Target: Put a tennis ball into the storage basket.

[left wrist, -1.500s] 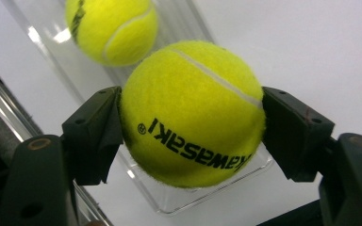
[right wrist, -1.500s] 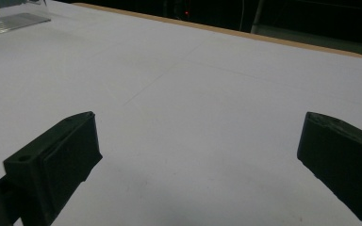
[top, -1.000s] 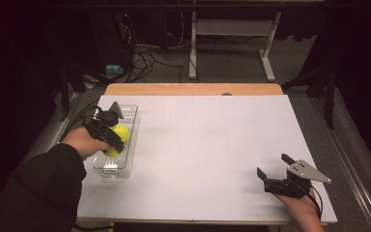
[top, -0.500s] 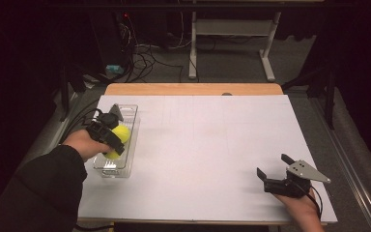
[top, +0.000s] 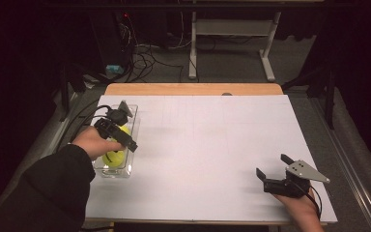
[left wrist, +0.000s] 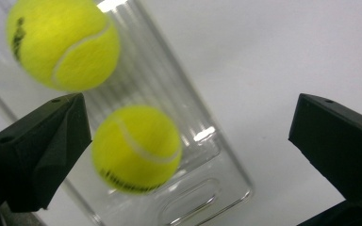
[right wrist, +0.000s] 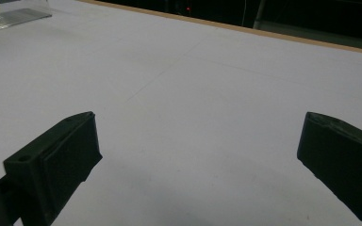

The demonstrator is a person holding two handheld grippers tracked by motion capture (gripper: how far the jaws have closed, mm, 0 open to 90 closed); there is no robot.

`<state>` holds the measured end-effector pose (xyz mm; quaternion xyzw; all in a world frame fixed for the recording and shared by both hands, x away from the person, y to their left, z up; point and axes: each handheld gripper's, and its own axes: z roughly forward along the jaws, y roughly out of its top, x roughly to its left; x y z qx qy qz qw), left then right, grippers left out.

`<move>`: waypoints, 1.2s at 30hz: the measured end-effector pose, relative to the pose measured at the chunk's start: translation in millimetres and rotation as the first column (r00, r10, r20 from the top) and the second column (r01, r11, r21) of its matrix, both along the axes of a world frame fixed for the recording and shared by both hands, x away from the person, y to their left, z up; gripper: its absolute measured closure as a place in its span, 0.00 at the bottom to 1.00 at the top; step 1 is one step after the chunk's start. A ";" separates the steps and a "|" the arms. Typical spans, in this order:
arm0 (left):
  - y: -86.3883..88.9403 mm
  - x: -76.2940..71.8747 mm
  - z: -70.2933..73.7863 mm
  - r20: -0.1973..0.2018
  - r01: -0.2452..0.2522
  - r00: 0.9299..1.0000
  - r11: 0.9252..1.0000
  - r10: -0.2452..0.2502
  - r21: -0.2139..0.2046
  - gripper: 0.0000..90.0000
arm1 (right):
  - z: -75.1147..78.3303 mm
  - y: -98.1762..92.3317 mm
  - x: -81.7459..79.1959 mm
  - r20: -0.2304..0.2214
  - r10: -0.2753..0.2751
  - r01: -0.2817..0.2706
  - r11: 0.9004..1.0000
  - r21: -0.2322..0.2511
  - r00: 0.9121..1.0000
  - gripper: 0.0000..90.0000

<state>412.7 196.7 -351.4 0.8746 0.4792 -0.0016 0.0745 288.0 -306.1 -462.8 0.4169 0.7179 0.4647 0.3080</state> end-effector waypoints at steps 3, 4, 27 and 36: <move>-15.9 1.1 -1.6 0.003 0.021 1.000 1.000 -0.021 -0.001 0.01 | -0.2 0.4 0.1 0.000 0.003 -0.003 1.000 -0.003 1.000 0.00; -21.8 1.5 -2.1 0.007 0.029 1.000 1.000 -0.029 0.001 0.01 | -0.4 0.5 0.1 -0.001 0.004 -0.004 1.000 -0.003 1.000 0.00; -117.5 -19.9 -41.5 0.068 0.226 0.973 0.972 -0.222 -0.065 0.01 | -1.4 1.5 -0.3 -0.004 0.009 -0.009 1.000 0.000 1.000 0.00; -106.6 -39.1 -65.1 0.228 0.144 0.969 0.965 -0.093 -0.219 0.01 | -1.4 2.4 -0.7 -0.007 0.012 -0.012 1.000 0.002 1.000 0.00</move>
